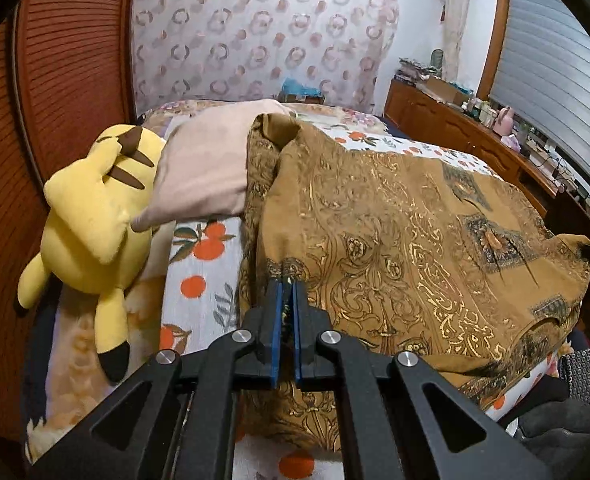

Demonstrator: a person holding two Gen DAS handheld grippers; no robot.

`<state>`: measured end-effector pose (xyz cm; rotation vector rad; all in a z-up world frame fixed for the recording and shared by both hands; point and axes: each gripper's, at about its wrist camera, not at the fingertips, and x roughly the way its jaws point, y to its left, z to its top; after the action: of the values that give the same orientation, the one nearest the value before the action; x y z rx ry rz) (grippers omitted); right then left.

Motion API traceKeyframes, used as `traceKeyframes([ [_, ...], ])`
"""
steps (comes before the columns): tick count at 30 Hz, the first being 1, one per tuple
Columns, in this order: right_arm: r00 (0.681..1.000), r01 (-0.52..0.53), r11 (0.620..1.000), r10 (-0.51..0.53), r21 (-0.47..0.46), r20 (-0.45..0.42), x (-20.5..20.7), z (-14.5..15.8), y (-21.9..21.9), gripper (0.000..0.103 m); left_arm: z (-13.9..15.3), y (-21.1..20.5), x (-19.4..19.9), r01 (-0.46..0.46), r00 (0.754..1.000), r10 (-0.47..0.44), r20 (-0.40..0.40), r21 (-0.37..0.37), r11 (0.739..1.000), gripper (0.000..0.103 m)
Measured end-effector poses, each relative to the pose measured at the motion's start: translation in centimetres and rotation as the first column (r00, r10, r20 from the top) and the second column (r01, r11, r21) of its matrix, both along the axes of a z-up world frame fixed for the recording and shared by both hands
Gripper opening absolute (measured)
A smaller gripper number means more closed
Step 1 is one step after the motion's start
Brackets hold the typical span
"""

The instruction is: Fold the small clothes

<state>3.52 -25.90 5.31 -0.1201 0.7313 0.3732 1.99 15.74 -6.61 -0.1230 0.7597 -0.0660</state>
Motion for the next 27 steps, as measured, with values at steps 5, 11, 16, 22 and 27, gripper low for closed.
traceKeyframes([
  [5,0.999,0.008,1.000,-0.007,-0.025,0.041,-0.7,0.9,0.9,0.020,0.2,0.3,-0.6,-0.005,1.000,0.005,0.010,-0.005,1.000,0.039],
  [11,0.996,0.024,0.999,-0.020,-0.039,0.090,-1.3,1.7,1.5,0.044,0.5,0.1,-0.7,-0.006,1.000,0.006,0.018,0.017,1.000,0.079],
  [16,0.991,0.026,0.999,-0.021,-0.039,0.131,-2.1,2.1,1.6,0.063,0.2,0.3,-0.5,-0.014,1.000,0.014,0.013,0.004,1.000,0.079],
  [22,0.990,0.012,0.999,-0.007,-0.035,0.140,-0.8,0.2,3.9,0.066,-0.4,0.1,0.0,-0.030,1.000,0.030,0.002,0.013,0.999,0.079],
  [27,0.994,-0.042,0.999,0.042,-0.002,0.105,1.1,-2.2,7.0,0.066,-0.7,-0.2,0.0,-0.038,0.999,0.038,-0.001,0.018,0.999,0.079],
])
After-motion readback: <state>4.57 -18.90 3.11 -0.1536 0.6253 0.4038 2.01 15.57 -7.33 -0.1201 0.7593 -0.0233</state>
